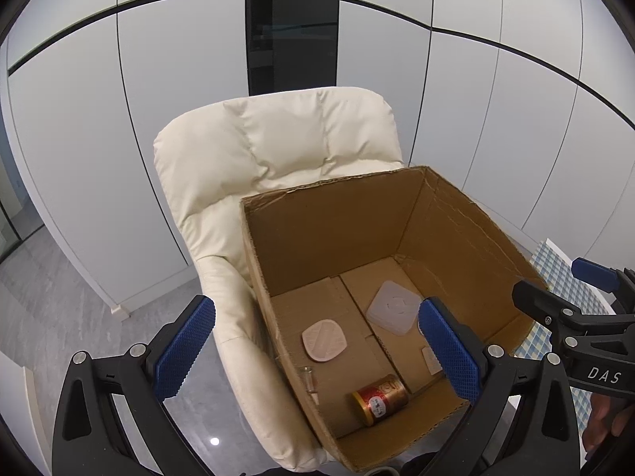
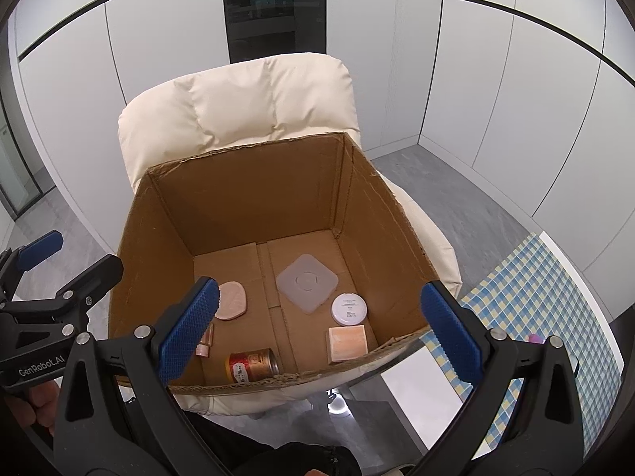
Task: Organize objects
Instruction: 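Withdraw both open tools up out of the box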
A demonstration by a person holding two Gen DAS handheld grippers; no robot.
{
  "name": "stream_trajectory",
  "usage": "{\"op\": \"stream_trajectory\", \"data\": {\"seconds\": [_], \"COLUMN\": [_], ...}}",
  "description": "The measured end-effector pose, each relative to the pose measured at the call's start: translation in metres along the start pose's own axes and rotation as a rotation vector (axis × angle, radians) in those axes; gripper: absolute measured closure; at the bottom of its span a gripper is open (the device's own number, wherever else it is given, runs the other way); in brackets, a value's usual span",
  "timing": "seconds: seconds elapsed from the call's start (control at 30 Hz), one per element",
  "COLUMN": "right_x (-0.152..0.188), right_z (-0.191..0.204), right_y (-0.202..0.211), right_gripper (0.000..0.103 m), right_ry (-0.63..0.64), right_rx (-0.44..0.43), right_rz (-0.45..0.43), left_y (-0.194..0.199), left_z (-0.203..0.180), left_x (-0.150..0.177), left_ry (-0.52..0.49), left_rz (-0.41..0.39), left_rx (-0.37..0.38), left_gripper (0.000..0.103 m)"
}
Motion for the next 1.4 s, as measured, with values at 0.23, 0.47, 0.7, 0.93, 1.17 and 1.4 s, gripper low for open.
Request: {"op": "stream_trajectory", "data": {"seconds": [0.23,0.47,0.7,0.93,1.17,1.4], "right_x": [0.003,0.006,0.009,0.012,0.015,0.021], "right_z": [-0.014,-0.028,-0.041,-0.056,-0.071,-0.089], "right_y": [0.004,0.007,0.010,0.015,0.019,0.024], "right_gripper": [0.000,0.000,0.000,0.000,0.000,0.000], "right_ry": [-0.018,-0.034,-0.049,-0.068,-0.085,-0.105], "right_rx": [0.015,0.030,0.046,0.063,0.080,0.099], "right_rz": [0.001,0.000,-0.001,-0.001,-0.002,0.003], "left_y": [-0.002,-0.003,-0.004,-0.005,-0.006,-0.007], "left_z": [-0.012,-0.025,-0.039,-0.054,-0.070,-0.088], "left_x": [-0.002,-0.003,-0.005,-0.006,-0.007,-0.008], "left_ry": [-0.016,-0.031,-0.047,-0.065,-0.078,-0.094], "left_rz": [0.000,0.000,-0.001,-0.001,0.002,0.003], "left_rx": [0.017,0.032,0.048,0.066,0.084,0.105], "left_gripper": [0.000,0.000,0.000,0.000,0.000,0.000]}}
Point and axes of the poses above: each gripper's, at about its wrist camera, not at the fingertips, and y roughly against the way its jaws point, z to its left, x to its underside, the point moved 5 cm from there along -y, roughly the way its jaws point, and after that the axes turned 3 degrees about -y, right-handed, at the moved point
